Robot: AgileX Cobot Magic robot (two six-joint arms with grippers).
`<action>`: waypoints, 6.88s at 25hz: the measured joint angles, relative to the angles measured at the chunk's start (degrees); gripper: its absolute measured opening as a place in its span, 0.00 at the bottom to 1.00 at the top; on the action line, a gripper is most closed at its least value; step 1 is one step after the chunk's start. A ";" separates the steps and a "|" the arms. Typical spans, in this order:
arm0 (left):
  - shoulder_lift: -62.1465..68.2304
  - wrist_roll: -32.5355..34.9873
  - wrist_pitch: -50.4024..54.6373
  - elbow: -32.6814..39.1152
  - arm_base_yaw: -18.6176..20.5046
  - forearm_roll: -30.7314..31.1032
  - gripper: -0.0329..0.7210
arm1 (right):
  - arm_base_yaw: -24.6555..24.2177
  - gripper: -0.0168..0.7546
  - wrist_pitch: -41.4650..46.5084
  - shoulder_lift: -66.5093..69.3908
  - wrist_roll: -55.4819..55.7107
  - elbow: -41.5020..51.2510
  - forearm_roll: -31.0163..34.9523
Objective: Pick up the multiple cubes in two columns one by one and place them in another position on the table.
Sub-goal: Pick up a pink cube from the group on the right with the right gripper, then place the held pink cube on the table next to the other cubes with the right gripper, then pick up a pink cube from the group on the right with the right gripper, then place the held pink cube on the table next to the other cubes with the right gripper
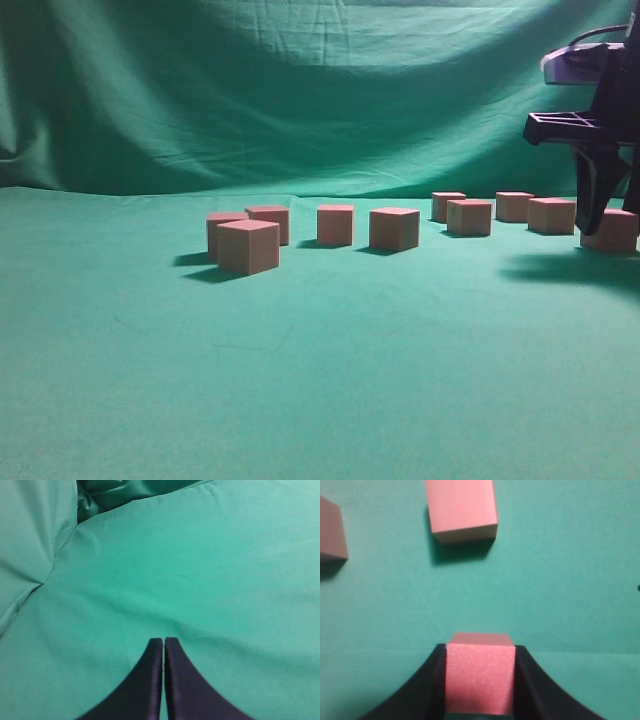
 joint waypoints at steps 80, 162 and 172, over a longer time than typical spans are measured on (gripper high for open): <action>0.00 0.00 0.00 0.00 0.00 0.00 0.04 | 12.11 0.71 37.13 2.64 -4.76 -37.69 -1.18; 0.00 0.00 0.00 0.00 0.00 0.00 0.04 | 34.62 0.36 5.64 -4.31 15.58 2.66 -1.80; 0.00 0.00 0.00 0.00 0.00 0.00 0.04 | 34.62 0.45 6.42 -3.70 15.47 2.66 -1.91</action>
